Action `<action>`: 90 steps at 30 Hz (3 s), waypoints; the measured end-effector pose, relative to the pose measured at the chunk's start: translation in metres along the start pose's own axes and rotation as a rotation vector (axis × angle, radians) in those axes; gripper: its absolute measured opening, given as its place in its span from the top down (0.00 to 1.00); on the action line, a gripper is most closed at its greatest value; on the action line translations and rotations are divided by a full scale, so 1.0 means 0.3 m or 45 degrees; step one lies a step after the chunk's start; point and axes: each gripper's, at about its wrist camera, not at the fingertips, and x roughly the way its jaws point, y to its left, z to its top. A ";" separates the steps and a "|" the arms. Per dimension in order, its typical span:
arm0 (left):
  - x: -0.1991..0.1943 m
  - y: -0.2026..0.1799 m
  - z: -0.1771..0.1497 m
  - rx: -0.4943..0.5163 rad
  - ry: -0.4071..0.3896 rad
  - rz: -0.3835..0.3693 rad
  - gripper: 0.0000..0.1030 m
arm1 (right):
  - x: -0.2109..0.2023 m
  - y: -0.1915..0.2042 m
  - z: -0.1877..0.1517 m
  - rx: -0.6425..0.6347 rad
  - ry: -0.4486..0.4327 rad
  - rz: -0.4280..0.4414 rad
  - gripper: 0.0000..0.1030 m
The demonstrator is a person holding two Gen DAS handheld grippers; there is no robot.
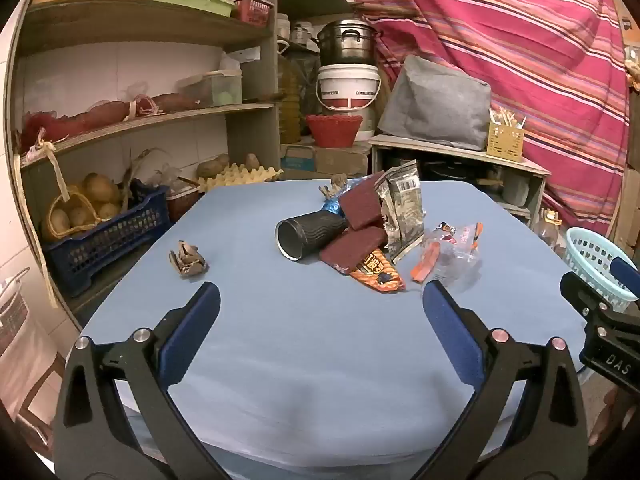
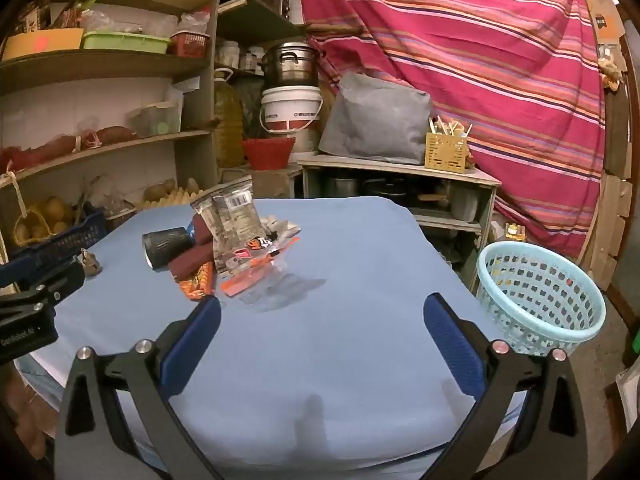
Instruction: Collect trash
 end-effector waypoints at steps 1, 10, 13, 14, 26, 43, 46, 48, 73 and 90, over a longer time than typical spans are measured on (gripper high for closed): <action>0.001 -0.001 0.000 0.006 0.003 0.002 0.05 | 0.000 0.000 0.000 -0.001 -0.001 0.001 0.04; -0.006 -0.003 0.001 0.021 -0.020 0.013 0.05 | -0.007 0.003 -0.004 -0.009 -0.019 -0.003 0.04; -0.006 -0.003 0.002 0.014 -0.019 0.010 0.05 | -0.006 -0.001 -0.003 -0.007 -0.019 -0.003 0.04; -0.006 -0.005 0.001 0.015 -0.018 0.009 0.05 | -0.005 0.000 -0.004 -0.010 -0.019 -0.004 0.04; -0.013 -0.014 0.013 0.023 -0.022 0.011 0.05 | -0.013 -0.007 0.007 -0.014 -0.024 -0.007 0.04; -0.012 -0.013 0.012 0.023 -0.023 0.011 0.05 | -0.007 -0.016 -0.010 -0.021 -0.030 -0.017 0.04; -0.012 -0.012 0.010 0.024 -0.023 0.010 0.05 | -0.010 -0.011 -0.008 -0.022 -0.033 -0.021 0.04; -0.012 -0.012 0.010 0.024 -0.025 0.012 0.05 | -0.014 -0.011 -0.003 -0.024 -0.037 -0.023 0.04; -0.011 -0.014 0.009 0.025 -0.025 0.013 0.05 | -0.007 -0.020 -0.008 -0.029 -0.041 -0.030 0.04; -0.015 -0.024 0.014 0.029 -0.025 0.014 0.05 | -0.007 -0.018 -0.009 -0.034 -0.038 -0.032 0.04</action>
